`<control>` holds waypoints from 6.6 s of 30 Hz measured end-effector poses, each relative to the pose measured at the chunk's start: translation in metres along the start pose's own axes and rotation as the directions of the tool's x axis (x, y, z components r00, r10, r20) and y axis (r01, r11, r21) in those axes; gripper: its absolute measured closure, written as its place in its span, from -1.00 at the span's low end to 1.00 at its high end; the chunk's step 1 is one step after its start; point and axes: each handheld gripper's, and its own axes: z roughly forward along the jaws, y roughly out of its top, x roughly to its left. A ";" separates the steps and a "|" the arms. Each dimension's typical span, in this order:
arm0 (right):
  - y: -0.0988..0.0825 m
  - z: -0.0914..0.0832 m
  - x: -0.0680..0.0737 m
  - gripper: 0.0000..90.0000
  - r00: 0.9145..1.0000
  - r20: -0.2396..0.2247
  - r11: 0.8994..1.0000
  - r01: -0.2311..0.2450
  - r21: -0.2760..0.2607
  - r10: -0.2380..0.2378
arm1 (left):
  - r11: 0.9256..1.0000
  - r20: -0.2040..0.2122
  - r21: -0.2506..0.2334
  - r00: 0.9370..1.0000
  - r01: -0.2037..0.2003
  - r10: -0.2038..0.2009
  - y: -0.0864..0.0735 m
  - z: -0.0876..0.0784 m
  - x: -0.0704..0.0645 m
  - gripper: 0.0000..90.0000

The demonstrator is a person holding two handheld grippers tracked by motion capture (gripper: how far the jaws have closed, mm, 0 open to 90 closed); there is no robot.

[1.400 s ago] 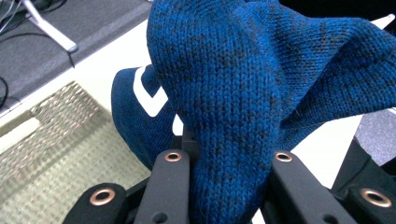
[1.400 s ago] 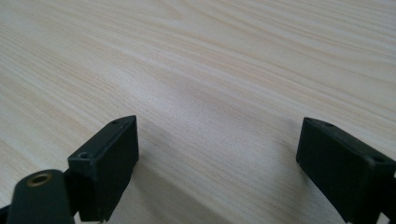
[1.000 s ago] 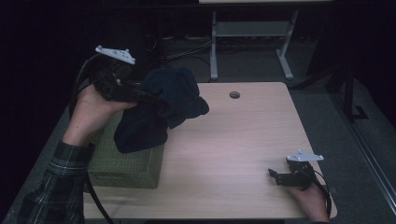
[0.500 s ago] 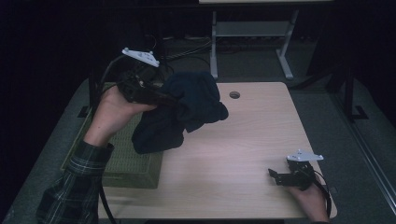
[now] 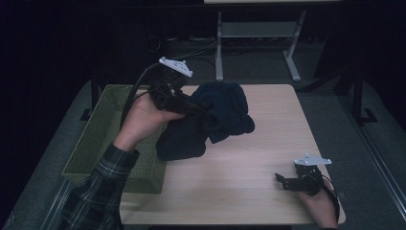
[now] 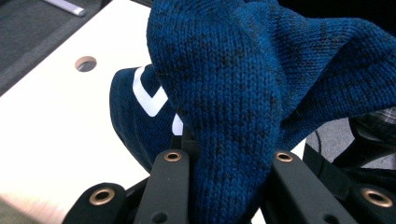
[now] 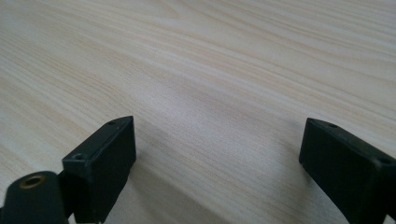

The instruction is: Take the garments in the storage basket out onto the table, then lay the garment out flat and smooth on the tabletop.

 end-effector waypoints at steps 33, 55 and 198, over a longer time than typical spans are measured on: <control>0.000 0.000 0.000 -0.76 1.000 0.000 1.000 0.001 0.001 -0.001 | 0.999 0.153 0.028 0.988 0.018 -0.022 -0.017 0.128 -0.012 0.71; 0.000 0.000 0.000 -0.76 1.000 0.002 1.000 0.003 0.000 -0.003 | 0.993 0.155 0.060 0.982 0.097 -0.106 -0.058 0.187 0.022 0.71; 0.142 -0.007 0.049 0.78 0.932 -0.327 0.984 0.120 -0.131 -0.157 | 0.982 0.085 0.183 0.994 0.055 -0.071 -0.166 0.206 -0.021 1.00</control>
